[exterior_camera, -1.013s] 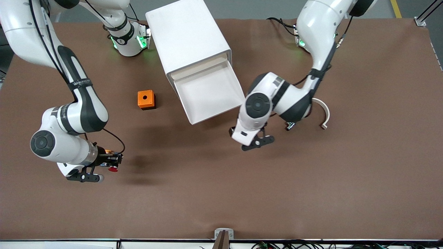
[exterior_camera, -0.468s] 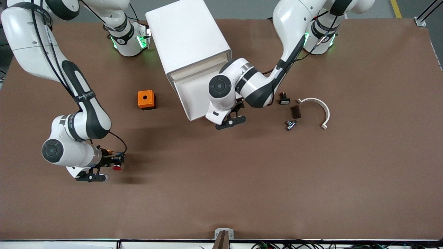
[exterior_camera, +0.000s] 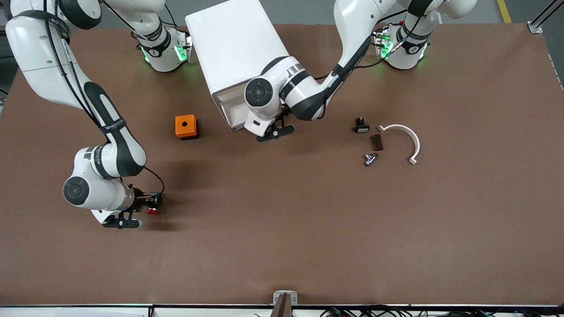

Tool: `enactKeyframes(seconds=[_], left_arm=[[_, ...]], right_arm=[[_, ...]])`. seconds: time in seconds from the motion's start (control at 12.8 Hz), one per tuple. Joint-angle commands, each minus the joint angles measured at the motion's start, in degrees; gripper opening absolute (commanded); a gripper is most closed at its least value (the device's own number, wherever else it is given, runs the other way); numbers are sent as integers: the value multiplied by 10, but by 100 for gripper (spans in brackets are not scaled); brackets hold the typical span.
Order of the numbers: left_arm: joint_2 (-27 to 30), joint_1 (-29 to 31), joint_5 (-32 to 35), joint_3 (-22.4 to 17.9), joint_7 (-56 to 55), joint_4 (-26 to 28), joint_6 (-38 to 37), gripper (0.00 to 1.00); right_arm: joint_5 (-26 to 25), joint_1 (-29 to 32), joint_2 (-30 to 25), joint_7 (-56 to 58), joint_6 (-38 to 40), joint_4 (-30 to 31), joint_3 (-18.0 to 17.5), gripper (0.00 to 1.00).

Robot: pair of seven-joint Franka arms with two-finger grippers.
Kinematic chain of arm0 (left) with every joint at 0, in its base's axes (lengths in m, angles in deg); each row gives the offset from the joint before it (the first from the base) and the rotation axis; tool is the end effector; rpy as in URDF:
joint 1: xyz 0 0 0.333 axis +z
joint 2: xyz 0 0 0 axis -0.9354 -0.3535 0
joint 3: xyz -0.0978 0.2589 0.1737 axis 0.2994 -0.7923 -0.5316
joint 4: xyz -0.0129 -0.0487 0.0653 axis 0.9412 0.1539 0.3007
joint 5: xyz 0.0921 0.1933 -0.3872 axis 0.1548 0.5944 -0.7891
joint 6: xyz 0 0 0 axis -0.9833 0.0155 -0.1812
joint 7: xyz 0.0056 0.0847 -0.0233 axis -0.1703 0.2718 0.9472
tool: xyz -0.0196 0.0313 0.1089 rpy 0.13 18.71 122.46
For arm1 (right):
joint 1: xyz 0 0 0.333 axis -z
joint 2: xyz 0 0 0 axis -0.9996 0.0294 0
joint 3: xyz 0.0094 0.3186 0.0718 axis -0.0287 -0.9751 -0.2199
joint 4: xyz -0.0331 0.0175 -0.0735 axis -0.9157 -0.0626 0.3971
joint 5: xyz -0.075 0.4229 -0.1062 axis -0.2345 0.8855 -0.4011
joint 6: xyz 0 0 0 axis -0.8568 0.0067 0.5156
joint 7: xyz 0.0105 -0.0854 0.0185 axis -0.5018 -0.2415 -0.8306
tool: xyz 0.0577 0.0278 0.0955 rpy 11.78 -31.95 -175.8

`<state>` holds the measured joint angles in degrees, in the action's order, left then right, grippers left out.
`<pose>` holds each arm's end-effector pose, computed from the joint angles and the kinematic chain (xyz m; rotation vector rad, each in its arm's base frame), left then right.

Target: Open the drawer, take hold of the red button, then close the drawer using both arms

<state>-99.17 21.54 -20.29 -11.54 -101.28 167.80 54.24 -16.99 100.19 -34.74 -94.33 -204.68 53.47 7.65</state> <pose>0.4212 -0.6305 0.2584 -3.0042 -0.3761 0.4814 0.7203 0.0333 0.1557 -3.0635 0.0509 0.1604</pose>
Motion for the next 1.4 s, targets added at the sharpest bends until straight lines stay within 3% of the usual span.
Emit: enactKeyframes(seconds=[0.0, 0.39, 0.62, 0.78, 1.01, 1.09, 1.32], left_arm=[[2, -25, -23, -1, -12, -1, -8, 100], [12, -23, -27, -7, -24, 9, -8, 100], [58, 69, -3, -11, -17, 6, -21, 100], [96, 133, 67, -11, -15, 4, -21, 100], [145, 216, 150, -11, 8, 5, -36, 100], [160, 249, 160, -10, 40, 4, -43, 100], [223, 324, 157, -9, 170, 5, -54, 100]], right_arm=[[-12, -3, -12, 1, 4, -10, 1, 100], [-5, -7, -98, 3, 60, -32, 14, 100], [25, -20, -158, 19, 194, -75, 37, 100], [79, -39, -217, 28, 242, -78, 83, 100], [143, -140, -287, 34, 311, -77, 221, 100], [150, -161, -316, 50, 324, -76, 244, 100], [149, -169, -387, 26, 359, -59, 243, 100]])
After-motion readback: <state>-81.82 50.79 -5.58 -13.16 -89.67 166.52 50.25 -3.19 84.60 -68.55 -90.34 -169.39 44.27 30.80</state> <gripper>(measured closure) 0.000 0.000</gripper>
